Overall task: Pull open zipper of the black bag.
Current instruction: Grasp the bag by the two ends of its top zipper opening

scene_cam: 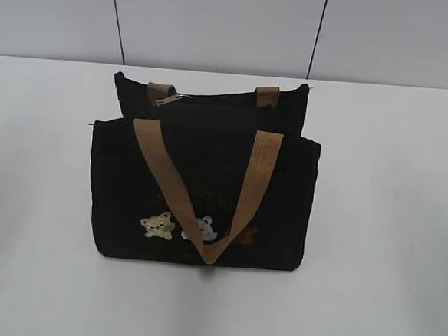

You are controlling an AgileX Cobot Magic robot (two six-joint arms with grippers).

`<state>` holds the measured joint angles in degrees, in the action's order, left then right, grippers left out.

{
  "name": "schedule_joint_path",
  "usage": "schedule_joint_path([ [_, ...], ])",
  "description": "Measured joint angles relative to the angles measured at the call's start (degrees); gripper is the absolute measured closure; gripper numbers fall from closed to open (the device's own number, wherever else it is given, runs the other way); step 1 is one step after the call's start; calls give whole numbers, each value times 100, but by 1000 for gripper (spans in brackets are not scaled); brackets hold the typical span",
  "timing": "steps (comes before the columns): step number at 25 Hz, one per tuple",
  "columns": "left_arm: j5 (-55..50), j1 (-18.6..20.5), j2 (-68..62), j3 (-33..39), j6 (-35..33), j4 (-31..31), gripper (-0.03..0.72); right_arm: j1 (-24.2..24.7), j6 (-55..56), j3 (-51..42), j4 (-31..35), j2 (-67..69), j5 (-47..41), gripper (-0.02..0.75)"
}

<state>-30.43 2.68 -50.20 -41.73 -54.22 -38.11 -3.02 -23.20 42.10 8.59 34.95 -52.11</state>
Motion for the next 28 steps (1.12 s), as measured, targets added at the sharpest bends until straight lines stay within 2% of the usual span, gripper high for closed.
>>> schedule_joint_path([
  [4, -1138, 0, -1069, -666, -2433, -1141, 311, 0, -891, 763, 793, 1063, 11, 365],
  [7, -1900, 0, -1906, -1162, -3434, -1836, 311, 0, -1826, 1460, 1384, 1981, -63, 365],
  [10, -2246, 0, -2740, -1674, -3940, -2147, 311, 0, -2547, 2229, 1953, 2763, -396, 365],
  [16, -2878, -21, -3977, -2446, -4978, -2313, 311, -69, -4003, 3615, 2857, 4214, -856, 365],
  [20, -2875, -178, -4410, -2486, -5568, -2355, 311, -619, -4579, 4294, 2989, 4860, -929, 365],
  [28, -2197, -671, -4929, -2525, -6412, -2605, 311, -1752, -4136, 5821, 3051, 6253, -1236, 365],
])
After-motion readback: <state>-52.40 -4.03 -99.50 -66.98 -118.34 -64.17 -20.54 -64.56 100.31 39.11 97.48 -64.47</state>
